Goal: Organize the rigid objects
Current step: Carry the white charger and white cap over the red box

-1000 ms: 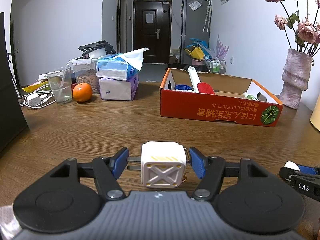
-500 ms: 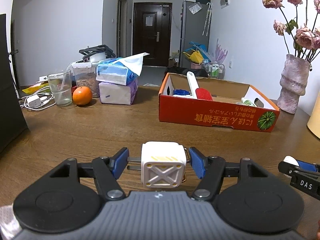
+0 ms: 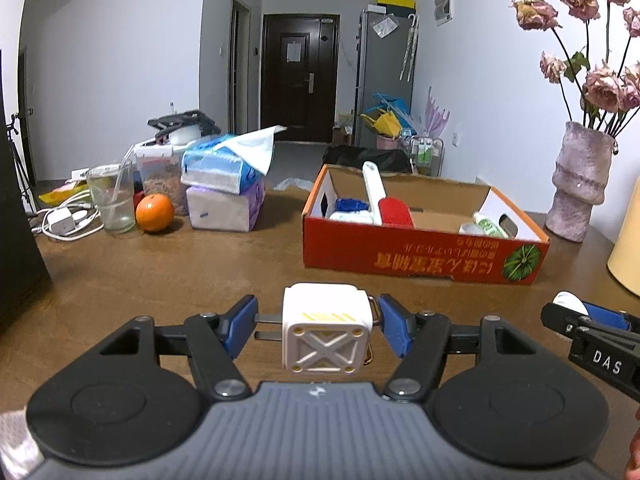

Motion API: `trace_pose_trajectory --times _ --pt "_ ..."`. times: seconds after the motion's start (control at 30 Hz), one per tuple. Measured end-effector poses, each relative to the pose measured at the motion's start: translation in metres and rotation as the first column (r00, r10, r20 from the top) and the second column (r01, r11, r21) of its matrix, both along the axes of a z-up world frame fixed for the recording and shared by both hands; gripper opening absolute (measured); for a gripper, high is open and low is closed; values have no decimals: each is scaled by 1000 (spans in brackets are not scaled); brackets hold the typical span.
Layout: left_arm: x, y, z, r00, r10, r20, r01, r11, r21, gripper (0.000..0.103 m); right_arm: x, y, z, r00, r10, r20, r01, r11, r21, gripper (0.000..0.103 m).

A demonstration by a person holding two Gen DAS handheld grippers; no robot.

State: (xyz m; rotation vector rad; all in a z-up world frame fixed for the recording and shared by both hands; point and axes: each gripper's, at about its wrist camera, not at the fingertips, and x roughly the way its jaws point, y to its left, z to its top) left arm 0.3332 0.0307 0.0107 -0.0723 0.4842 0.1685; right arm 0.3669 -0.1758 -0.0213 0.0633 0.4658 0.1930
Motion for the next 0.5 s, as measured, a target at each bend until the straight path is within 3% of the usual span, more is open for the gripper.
trace_pose_trajectory --times 0.5 --pt "38 -15 15 999 -8 43 10 999 -44 67 23 7 24 995 -3 99 -2 999 52 39"
